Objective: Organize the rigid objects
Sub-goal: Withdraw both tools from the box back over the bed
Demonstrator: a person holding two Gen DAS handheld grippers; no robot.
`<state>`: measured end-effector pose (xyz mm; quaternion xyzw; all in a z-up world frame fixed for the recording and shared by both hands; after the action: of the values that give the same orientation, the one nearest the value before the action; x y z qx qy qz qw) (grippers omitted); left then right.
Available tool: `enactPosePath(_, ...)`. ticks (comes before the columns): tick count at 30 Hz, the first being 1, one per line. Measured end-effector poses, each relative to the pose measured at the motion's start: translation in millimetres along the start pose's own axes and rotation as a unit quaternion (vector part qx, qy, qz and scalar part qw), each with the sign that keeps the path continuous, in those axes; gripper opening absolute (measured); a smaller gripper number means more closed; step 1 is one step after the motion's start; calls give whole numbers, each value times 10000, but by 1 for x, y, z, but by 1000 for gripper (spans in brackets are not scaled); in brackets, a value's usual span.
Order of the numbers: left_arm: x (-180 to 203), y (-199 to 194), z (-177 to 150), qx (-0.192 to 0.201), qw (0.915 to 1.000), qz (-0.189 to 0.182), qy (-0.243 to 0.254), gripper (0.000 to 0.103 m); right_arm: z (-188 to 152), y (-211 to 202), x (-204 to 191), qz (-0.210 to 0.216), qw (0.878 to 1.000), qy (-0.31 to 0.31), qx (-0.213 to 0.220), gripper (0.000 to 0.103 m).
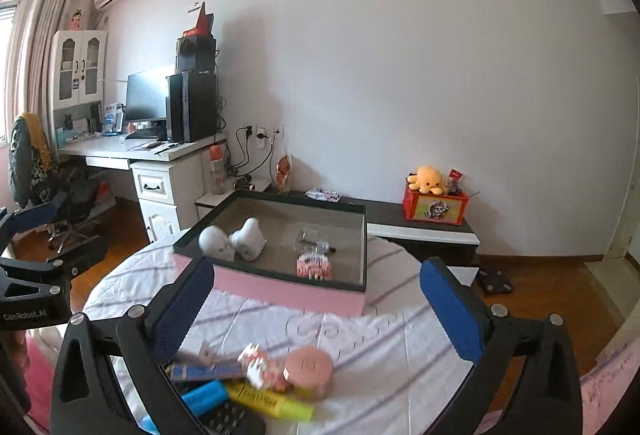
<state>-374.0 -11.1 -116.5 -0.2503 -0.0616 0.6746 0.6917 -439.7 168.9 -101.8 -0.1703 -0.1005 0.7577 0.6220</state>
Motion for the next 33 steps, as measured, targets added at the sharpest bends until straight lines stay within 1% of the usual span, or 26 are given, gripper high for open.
enactPosePath(5, 0, -24, -12, 9, 10000, 36, -25, 103, -16, -20, -1, 22, 9998, 196, -13, 103)
enactPosePath(10, -7, -40, -17, 49, 9998, 190, -21, 103, -22, -29, -3, 0, 9997, 233, -68, 103)
enactPosePath(16, -6, -49, -21, 56, 9999, 105, -55, 103, -35, -45, 4, -99, 9995, 296, -74, 103)
enactPosePath(25, 21, -48, -20, 87, 9998, -133, 106, 103, -48, -49, 14, -211, 9989, 352, -220, 103)
enactPosePath(33, 34, -31, -30, -141, 9994, -259, 205, 103, -62, -40, 28, -321, 9977, 427, -418, 103)
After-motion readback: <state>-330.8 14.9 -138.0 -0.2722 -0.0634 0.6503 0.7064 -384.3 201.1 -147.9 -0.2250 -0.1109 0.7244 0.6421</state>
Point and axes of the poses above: each gripper's, at about its wrist camera, not at the fingertips, and y roughly the way its jaws point, x to its right, z to its top, the point moved 9 cm from there along y, roughly the way its jaws point, and after that the axes turned 12 degrees about y, right-handed, at the moved point
